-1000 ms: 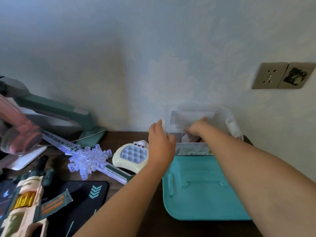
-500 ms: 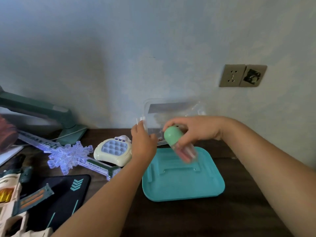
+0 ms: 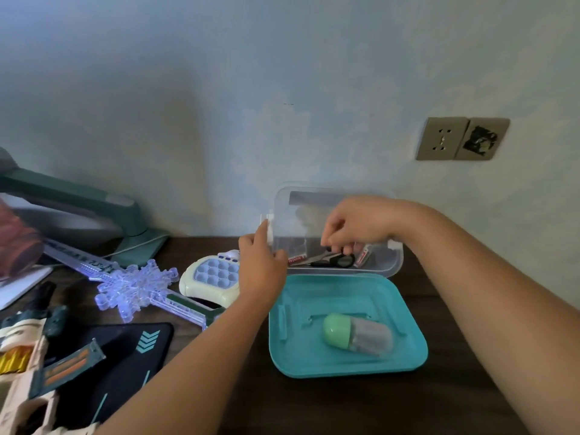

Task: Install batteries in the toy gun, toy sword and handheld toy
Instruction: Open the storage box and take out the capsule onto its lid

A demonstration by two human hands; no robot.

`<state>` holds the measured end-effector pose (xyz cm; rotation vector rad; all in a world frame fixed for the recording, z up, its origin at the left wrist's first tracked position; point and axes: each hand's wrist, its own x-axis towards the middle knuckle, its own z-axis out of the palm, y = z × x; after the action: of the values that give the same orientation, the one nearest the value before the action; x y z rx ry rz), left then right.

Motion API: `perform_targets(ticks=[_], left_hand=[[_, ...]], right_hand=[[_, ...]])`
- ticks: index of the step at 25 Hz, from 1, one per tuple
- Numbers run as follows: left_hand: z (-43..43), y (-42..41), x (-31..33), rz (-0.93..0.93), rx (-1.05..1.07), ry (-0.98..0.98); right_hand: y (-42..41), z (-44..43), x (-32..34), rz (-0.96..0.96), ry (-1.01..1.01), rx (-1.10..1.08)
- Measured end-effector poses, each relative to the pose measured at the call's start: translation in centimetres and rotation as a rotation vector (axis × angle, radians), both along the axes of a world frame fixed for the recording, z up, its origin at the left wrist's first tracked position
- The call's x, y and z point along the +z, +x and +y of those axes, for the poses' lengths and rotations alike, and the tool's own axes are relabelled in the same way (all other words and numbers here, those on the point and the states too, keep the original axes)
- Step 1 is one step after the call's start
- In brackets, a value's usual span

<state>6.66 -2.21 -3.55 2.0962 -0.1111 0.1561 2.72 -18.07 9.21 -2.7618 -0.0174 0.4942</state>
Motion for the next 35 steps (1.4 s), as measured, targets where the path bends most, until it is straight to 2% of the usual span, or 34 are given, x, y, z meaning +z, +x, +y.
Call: perform_targets(ticks=[3,6,15,18,19,21,23,25,28,31,33,35], left_hand=[[0.0,0.3,0.0,0.002,-0.006,-0.013],[0.0,0.8,-0.1,-0.016,-0.018,-0.022],[-1.1,1.6,0.1,-0.023,0.015,-0.082],[-1.2,2.4,0.3,-0.009,0.044,-0.126],[-1.2,2.7,0.5,0.012,0.051,-0.149],[-1.1,2.8,1.3,0.111,0.052,-0.245],[-0.8,2.6,2.2,0.242,0.045,-0.416],[-0.5,2.2,2.8,0.284,0.06,-0.481],[0.0,-0.3,2.7,0.139,0.073,-0.286],[0.7,-4.1,-0.1,0.028,-0.049,0.016],[1.3,-6.5,-2.2,-0.012,-0.154,0.202],[2.1,-8.6,-3.0,0.003,-0.25,0.298]], right_hand=[[5.1,-0.1,-4.5,0.086,-0.217,-0.065],[7.7,-0.1,-8.7,0.129,-0.321,-0.069],[8.6,0.6,-8.6,0.189,-0.512,0.085],[8.2,0.0,-7.0,0.104,-0.552,0.086],[7.8,-0.2,-6.1,0.059,-0.524,0.068],[6.5,-0.9,-4.1,-0.079,-0.314,-0.019],[4.4,-1.3,-2.7,-0.202,0.032,-0.149],[1.8,-1.4,-2.2,-0.334,0.37,-0.267],[-1.7,-1.2,-3.6,-0.414,0.633,-0.373],[-5.0,-0.1,-7.3,-0.349,0.618,-0.48],[-6.5,0.5,-10.0,-0.396,0.479,-0.508],[-8.1,0.9,-11.3,-0.469,0.406,-0.526]])
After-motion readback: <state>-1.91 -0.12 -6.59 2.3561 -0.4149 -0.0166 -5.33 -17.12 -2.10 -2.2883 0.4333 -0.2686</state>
